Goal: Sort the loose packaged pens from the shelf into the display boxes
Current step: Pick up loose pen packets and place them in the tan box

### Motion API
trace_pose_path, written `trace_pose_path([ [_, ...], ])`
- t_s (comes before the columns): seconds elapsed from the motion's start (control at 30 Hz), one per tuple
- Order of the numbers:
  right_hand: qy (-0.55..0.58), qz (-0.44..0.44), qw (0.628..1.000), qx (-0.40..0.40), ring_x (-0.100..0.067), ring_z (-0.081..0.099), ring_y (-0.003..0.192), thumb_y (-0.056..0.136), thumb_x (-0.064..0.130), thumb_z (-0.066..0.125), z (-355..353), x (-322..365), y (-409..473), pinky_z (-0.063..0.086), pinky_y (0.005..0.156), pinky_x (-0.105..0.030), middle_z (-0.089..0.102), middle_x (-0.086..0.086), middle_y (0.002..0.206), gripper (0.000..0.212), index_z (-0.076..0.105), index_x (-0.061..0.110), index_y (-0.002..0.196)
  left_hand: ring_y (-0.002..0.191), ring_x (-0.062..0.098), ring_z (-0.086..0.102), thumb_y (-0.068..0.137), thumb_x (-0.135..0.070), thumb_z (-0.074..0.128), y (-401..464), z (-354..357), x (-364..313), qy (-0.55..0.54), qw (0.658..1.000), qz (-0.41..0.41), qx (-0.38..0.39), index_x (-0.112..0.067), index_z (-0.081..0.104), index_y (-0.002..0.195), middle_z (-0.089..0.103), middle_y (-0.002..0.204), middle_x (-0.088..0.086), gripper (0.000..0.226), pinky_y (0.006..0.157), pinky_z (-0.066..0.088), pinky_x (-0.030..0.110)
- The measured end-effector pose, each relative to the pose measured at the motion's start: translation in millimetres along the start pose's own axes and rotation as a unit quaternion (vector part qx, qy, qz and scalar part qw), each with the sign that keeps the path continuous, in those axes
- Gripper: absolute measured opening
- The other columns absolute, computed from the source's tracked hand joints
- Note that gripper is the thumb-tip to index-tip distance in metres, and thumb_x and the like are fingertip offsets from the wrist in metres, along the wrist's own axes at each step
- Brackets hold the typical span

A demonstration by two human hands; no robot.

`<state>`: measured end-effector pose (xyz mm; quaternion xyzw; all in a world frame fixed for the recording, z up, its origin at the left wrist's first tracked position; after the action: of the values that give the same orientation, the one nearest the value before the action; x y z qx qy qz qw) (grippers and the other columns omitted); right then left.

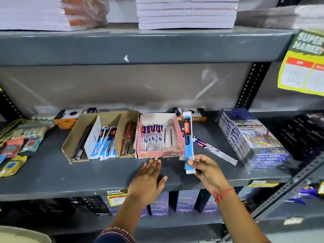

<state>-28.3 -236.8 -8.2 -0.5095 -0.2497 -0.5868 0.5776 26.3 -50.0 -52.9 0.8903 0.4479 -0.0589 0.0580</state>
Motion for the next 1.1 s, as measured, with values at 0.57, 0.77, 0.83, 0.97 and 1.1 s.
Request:
trace_pose_path([
  [0.57,-0.070,-0.006,0.997,0.035,0.000,0.061,0.049,0.081,-0.006,0.062,69.8,-8.1,-1.5,0.047,0.045,-0.009,0.072,0.008,0.055,0.024,0.070,0.013,0.067,0.139,0.011,0.013,0.094,-0.046,0.012,-22.9,-12.2,57.9,-0.049,0.997,-0.034,-0.058,-0.018,0.027,0.144,0.022,0.152,-0.004,0.059,0.107,-0.002,0.018],
  [0.77,-0.154,-0.015,0.986,0.056,0.005,0.055,0.038,0.079,-0.011,0.062,165.4,-31.2,13.8,0.047,0.039,-0.011,0.064,0.008,0.051,0.026,0.060,0.014,0.073,0.134,0.019,0.032,0.080,-0.062,0.002,-67.1,-23.7,140.9,-0.082,0.987,-0.107,-0.092,-0.012,0.047,0.134,0.041,0.142,0.002,0.086,0.107,0.013,0.027],
  [0.83,-0.193,-0.021,0.980,0.036,0.001,0.054,0.041,0.079,-0.013,0.061,194.2,-46.0,19.0,0.046,0.036,-0.012,0.057,0.002,0.059,0.030,0.055,0.014,0.066,0.131,0.019,0.036,0.080,-0.054,0.009,-77.5,-30.6,164.7,-0.072,0.985,-0.126,-0.092,-0.011,0.051,0.131,0.045,0.140,0.002,0.080,0.107,0.022,0.030],
  [0.97,-0.244,-0.017,0.970,-0.001,-0.009,0.051,0.057,0.079,-0.015,0.050,233.2,-70.9,27.0,0.045,0.037,-0.011,0.054,0.000,0.059,0.040,0.052,0.015,0.053,0.100,0.019,0.065,0.087,-0.039,0.028,-90.1,-44.2,195.5,-0.048,0.985,-0.138,-0.095,-0.009,0.071,0.103,0.069,0.109,0.004,0.055,0.076,0.053,0.036],
  [1.1,-0.272,-0.026,0.961,-0.047,-0.016,0.054,0.062,0.080,-0.014,0.044,259.1,-74.4,39.8,0.048,0.046,-0.018,0.057,-0.005,0.061,0.039,0.058,0.011,0.053,0.089,0.015,0.068,0.090,-0.036,0.029,-93.4,-48.7,198.6,-0.054,0.988,-0.103,-0.102,-0.014,0.075,0.095,0.073,0.098,-0.002,0.050,0.067,0.054,0.027],
])
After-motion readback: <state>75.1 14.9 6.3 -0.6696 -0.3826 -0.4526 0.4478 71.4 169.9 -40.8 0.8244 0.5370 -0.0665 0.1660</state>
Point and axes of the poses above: each hand's wrist, its own y-axis towards the middle knuckle, its own z-axis out of the palm, x = y × z, the point moved 2 cm from there along y, towards the middle knuckle
